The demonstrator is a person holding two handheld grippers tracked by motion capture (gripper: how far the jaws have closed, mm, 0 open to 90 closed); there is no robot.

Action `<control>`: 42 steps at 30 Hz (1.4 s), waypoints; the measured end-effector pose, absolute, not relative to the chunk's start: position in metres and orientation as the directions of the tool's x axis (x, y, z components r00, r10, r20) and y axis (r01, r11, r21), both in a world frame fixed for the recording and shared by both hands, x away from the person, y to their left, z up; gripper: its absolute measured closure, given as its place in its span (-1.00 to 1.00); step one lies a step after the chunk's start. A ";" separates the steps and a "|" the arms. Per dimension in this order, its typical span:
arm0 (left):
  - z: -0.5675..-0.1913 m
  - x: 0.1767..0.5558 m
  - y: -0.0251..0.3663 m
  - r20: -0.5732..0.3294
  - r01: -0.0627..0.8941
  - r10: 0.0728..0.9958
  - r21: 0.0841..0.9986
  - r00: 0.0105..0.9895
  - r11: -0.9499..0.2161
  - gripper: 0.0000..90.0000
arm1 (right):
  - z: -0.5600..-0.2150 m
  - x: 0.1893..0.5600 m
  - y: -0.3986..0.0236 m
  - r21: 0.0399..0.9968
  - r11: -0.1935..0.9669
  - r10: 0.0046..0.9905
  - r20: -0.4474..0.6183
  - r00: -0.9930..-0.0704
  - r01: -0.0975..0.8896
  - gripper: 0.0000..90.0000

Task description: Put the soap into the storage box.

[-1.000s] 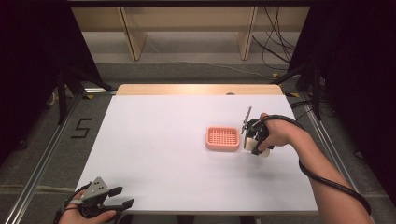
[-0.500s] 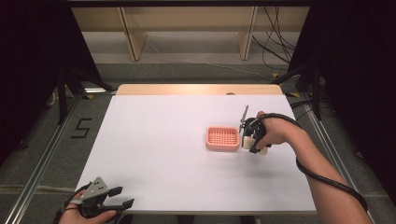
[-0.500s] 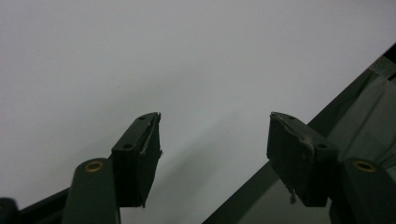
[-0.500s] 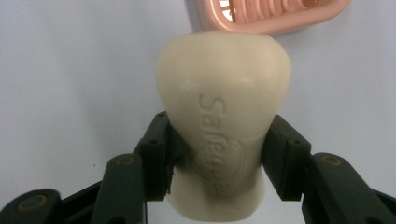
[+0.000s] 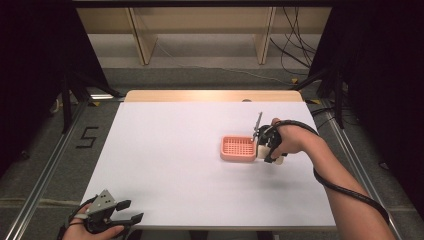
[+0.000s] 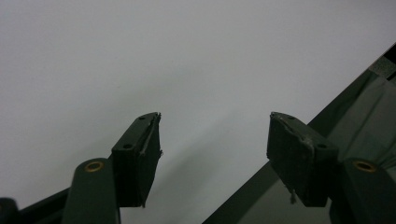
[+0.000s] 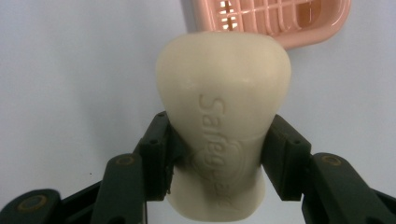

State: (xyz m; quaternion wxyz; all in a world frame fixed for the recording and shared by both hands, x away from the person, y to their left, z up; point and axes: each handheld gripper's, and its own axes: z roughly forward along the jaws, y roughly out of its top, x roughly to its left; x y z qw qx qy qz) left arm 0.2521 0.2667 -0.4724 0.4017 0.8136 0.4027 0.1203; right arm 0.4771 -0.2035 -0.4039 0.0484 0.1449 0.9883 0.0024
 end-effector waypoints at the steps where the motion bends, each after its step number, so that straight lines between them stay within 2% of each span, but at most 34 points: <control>1: -0.473 0.252 0.266 -0.132 0.559 0.753 0.753 0.645 -0.347 -0.23 | -0.404 0.478 -0.203 0.019 0.961 0.278 -0.087 -0.957 0.277 0.12; 8: -0.472 0.252 0.266 -0.132 0.558 0.751 0.753 0.647 -0.349 -0.23 | -0.400 0.482 -0.199 0.025 0.961 0.277 -0.098 -0.956 0.276 0.12; 9: -0.472 0.252 0.266 -0.132 0.558 0.751 0.753 0.647 -0.348 -0.23 | -0.400 0.484 -0.199 0.034 0.969 0.245 -0.103 -0.964 0.243 0.12; 13: -0.471 0.252 0.266 -0.133 0.561 0.749 0.749 0.649 -0.353 -0.23 | -0.398 0.482 -0.196 0.020 0.958 0.286 -0.102 -0.953 0.286 0.12; 16: -0.471 0.251 0.266 -0.133 0.560 0.750 0.750 0.648 -0.352 -0.23 | -0.400 0.486 -0.195 0.025 0.971 0.237 -0.104 -0.966 0.236 0.12; 19: -0.472 0.252 0.267 -0.126 0.557 0.750 0.751 0.649 -0.356 -0.23 | -0.399 0.486 -0.194 0.010 0.965 0.262 -0.091 -0.961 0.262 0.12; 22: -0.472 0.251 0.266 -0.136 0.560 0.750 0.752 0.648 -0.348 -0.23 | -0.400 0.487 -0.194 0.015 0.969 0.246 -0.097 -0.965 0.245 0.12; 23: -0.472 0.252 0.266 -0.134 0.559 0.750 0.752 0.647 -0.348 -0.23 | -0.399 0.485 -0.192 0.006 0.963 0.270 -0.095 -0.958 0.271 0.12; 25: -0.472 0.252 0.267 -0.126 0.554 0.749 0.753 0.651 -0.355 -0.23 | -0.400 0.488 -0.192 0.016 0.975 0.222 -0.096 -0.970 0.221 0.12; 28: -0.471 0.252 0.267 -0.127 0.557 0.751 0.751 0.648 -0.353 -0.23 | -0.399 0.487 -0.190 0.005 0.968 0.251 -0.092 -0.964 0.252 0.12; 32: -0.472 0.252 0.267 -0.118 0.549 0.750 0.756 0.651 -0.357 -0.23 | -0.401 0.490 -0.190 0.022 0.977 0.212 -0.095 -0.973 0.211 0.12; 36: -0.472 0.251 0.266 -0.134 0.555 0.754 0.760 0.643 -0.338 -0.23 | -0.401 0.489 -0.188 0.015 0.974 0.228 -0.088 -0.970 0.228 0.12; 41: -0.472 0.253 0.268 -0.097 0.538 0.750 0.757 0.654 -0.371 -0.23 | -0.399 0.490 -0.186 0.010 0.974 0.228 -0.094 -0.969 0.228 0.12; 42: -0.472 0.251 0.266 -0.138 0.557 0.753 0.759 0.643 -0.337 -0.23 | -0.397 0.490 -0.185 0.006 0.971 0.238 -0.092 -0.967 0.239 0.12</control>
